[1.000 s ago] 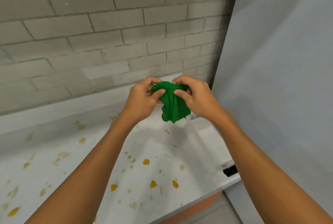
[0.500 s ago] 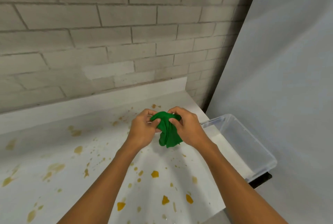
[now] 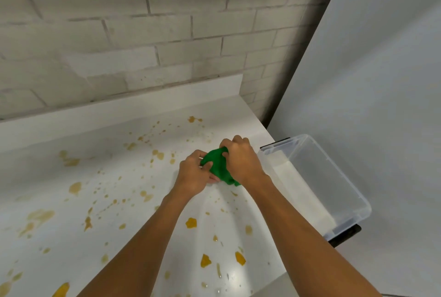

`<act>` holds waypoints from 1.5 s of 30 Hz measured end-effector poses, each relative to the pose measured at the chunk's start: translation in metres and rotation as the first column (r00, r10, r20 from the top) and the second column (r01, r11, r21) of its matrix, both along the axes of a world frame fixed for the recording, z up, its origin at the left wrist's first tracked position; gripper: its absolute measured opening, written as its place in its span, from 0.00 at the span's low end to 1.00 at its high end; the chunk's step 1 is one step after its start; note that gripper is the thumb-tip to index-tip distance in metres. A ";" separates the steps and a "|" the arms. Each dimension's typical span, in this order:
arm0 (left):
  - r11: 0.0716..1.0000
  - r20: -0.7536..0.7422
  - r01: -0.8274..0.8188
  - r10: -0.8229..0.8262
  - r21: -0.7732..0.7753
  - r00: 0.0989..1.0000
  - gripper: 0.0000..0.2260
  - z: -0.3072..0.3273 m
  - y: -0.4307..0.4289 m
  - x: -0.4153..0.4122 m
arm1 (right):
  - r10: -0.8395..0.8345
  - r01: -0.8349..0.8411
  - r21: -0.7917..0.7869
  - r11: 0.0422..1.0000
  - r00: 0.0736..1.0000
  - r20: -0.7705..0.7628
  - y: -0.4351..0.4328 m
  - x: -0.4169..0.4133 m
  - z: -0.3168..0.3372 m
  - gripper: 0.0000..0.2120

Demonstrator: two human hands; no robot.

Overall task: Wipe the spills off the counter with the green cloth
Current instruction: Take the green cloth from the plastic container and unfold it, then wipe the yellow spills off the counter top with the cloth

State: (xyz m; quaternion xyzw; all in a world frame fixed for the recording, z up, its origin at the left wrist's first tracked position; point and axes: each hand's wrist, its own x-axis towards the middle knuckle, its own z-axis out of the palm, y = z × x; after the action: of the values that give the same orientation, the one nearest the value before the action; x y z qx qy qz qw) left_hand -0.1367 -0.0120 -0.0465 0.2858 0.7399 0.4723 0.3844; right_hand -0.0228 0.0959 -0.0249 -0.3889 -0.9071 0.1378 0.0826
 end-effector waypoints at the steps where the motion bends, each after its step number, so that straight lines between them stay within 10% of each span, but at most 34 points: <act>1: 1.000 -0.012 -0.005 0.005 -0.011 1.000 0.03 -0.002 0.001 -0.002 | -0.005 0.005 0.016 1.000 1.000 0.016 0.001 -0.004 -0.002 0.13; 11: 0.996 -0.203 -0.022 0.004 -0.085 0.979 0.09 -0.022 0.008 -0.026 | -0.038 0.041 -0.013 0.999 0.986 0.162 0.006 -0.014 -0.035 0.25; 18: 0.999 -0.395 -0.012 -0.004 -0.038 0.919 0.06 -0.037 -0.006 -0.027 | -0.171 0.166 -0.056 0.984 0.981 -0.093 -0.012 0.000 -0.047 0.24; 24: 0.976 -0.789 0.127 -0.219 -0.179 0.574 0.15 -0.046 -0.008 -0.008 | -0.067 0.061 -0.086 0.994 0.995 -0.070 -0.022 0.008 -0.074 0.19; 35: 0.842 -0.725 0.080 -0.504 -0.533 0.469 0.32 -0.037 0.002 0.000 | -0.104 0.106 -0.178 0.978 0.994 0.016 -0.019 0.020 -0.071 0.31; 45: 0.877 -0.666 0.217 -0.470 -0.429 0.580 0.30 -0.037 0.002 -0.014 | -0.041 0.034 -0.076 0.997 0.994 -0.100 -0.020 0.000 -0.061 0.25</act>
State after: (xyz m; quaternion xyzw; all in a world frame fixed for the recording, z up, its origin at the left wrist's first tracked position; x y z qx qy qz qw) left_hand -0.1508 -0.0103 -0.0836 0.5324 0.8231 0.1071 0.1662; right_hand -0.0228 0.0759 -0.0863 -0.4012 -0.8886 0.1896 0.1164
